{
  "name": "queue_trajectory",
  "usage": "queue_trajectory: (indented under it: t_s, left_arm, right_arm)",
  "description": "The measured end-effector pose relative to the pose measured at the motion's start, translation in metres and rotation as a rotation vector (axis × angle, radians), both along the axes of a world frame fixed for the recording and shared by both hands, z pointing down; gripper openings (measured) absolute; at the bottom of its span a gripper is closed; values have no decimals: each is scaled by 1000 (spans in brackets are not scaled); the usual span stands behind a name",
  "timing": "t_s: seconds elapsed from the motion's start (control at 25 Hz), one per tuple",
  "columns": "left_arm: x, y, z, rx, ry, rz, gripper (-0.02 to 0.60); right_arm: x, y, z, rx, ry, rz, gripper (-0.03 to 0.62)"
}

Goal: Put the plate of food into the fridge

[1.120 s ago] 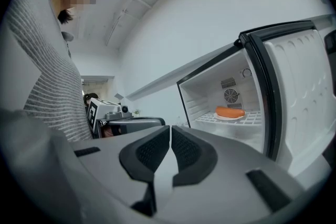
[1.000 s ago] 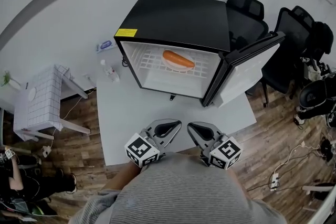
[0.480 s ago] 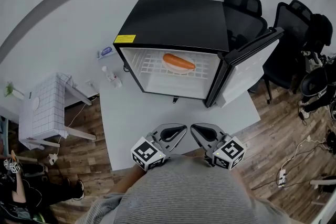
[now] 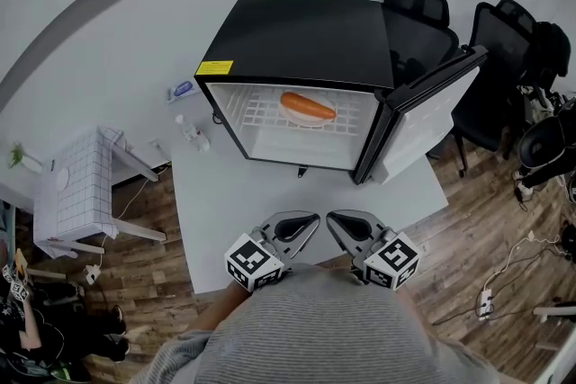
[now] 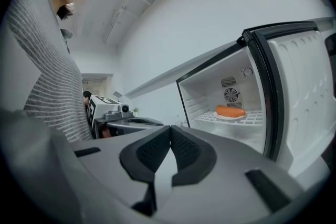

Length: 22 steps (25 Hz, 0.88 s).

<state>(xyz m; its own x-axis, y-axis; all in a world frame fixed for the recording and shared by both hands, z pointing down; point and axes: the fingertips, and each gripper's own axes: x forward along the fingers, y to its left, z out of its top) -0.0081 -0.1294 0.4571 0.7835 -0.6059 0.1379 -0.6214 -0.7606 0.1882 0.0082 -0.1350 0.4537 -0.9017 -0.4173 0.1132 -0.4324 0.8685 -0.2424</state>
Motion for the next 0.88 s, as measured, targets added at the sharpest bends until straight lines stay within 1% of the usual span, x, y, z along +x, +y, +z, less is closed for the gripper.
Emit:
queue_trajectory:
  t_s: [0.48, 0.88]
  left_arm:
    - [1, -3, 5, -16, -13, 10, 11]
    - [-1, -4, 7, -23, -17, 18, 11]
  right_arm:
    - [-3, -1, 2, -10, -1, -3, 15]
    - [-3, -3, 2, 3, 1, 8, 15]
